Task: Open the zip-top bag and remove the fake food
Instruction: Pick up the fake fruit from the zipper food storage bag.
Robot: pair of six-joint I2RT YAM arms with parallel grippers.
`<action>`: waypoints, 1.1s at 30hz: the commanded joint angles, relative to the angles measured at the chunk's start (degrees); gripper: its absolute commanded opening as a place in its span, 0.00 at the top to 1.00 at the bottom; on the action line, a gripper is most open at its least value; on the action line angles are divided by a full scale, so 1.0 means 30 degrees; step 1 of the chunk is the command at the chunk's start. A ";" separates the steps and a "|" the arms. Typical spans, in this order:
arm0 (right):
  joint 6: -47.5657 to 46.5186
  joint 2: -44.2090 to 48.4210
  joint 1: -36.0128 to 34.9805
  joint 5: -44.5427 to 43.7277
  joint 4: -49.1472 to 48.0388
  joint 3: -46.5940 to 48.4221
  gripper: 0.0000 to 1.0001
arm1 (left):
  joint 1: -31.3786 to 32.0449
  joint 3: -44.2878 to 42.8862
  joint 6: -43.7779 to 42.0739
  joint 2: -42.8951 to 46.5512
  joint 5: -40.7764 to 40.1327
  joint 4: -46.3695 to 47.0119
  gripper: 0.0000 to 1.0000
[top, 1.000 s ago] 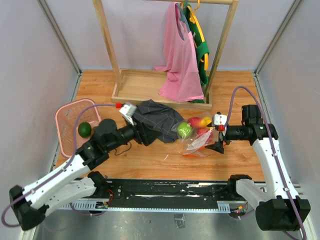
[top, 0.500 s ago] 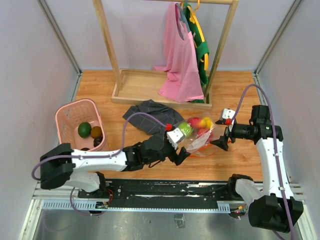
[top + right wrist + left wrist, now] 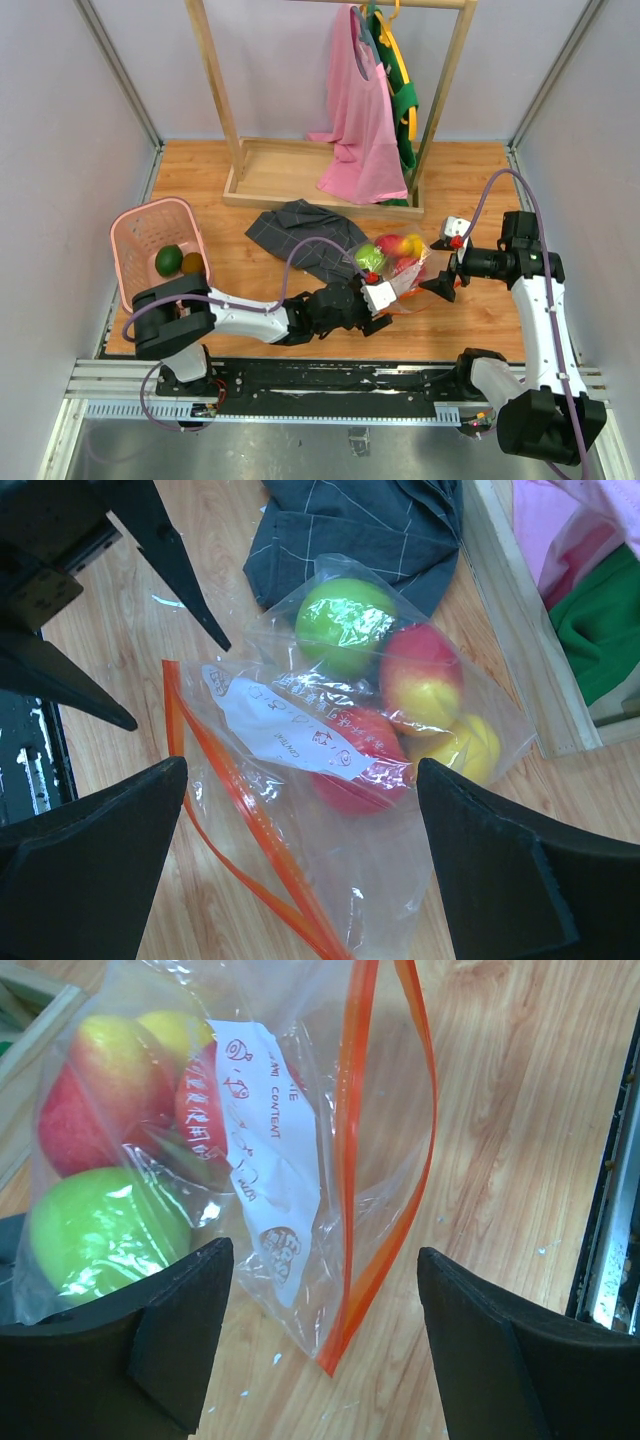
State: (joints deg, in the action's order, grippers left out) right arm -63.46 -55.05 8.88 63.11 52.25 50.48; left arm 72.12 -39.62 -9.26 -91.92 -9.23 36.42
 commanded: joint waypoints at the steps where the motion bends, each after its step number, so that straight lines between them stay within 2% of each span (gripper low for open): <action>1: 0.0230 0.0221 0.0393 0.0617 -0.0094 -0.0302 0.02 | 0.0426 -0.1093 -0.0315 -0.1094 -0.0760 0.1288 0.23; 4: 0.0212 0.0215 0.0393 0.0615 -0.0094 -0.0301 0.02 | 0.0538 -0.1499 -0.0068 -0.1807 -0.1686 0.1295 0.29; 10: 0.0203 0.0296 0.0376 0.0630 -0.0101 -0.0347 0.01 | 0.0541 -0.2255 0.0540 -0.2872 -0.4007 0.0857 0.49; 13: 0.0212 0.0331 0.0364 0.0658 -0.0087 -0.0361 0.02 | 0.0541 -0.2687 0.0720 -0.3242 -0.4438 0.0369 0.51; 22: 0.0228 0.0474 0.0364 0.0677 -0.0102 -0.0418 0.02 | 0.0541 -0.3146 0.1503 -0.3581 -0.3385 -0.0154 0.51; 25: 0.0218 0.0547 0.0378 0.0674 -0.0123 -0.0420 0.02 | 0.0519 -0.3406 0.1707 -0.3899 -0.3630 -0.0532 0.54; 26: 0.0256 0.0578 0.0378 0.0698 -0.0152 -0.0446 0.02 | 0.0513 -0.3454 0.1774 -0.3989 -0.3678 -0.0605 0.58; 29: 0.0844 0.0546 0.0389 0.0703 -0.0506 -0.0581 0.02 | 0.0512 -0.3520 0.2185 -0.4004 -0.3647 -0.0679 0.85; 30: 0.1455 0.0475 0.0380 0.0705 -0.0892 -0.0682 0.02 | 0.0512 -0.3548 0.2380 -0.3951 -0.3596 -0.0733 0.91; 32: 0.2534 0.0188 0.0385 0.0780 -0.1379 -0.0904 0.02 | 0.0488 -0.3512 0.2767 -0.3758 -0.3384 -0.0773 0.99; 33: 0.2739 0.0017 0.0383 0.0832 -0.1371 -0.0990 0.02 | 0.0458 -0.3474 0.3009 -0.3642 -0.3274 -0.0749 0.99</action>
State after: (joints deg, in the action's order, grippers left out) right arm -60.75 -54.15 8.88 63.53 50.30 49.19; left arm 73.32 -48.82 -2.96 -103.35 -19.64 33.71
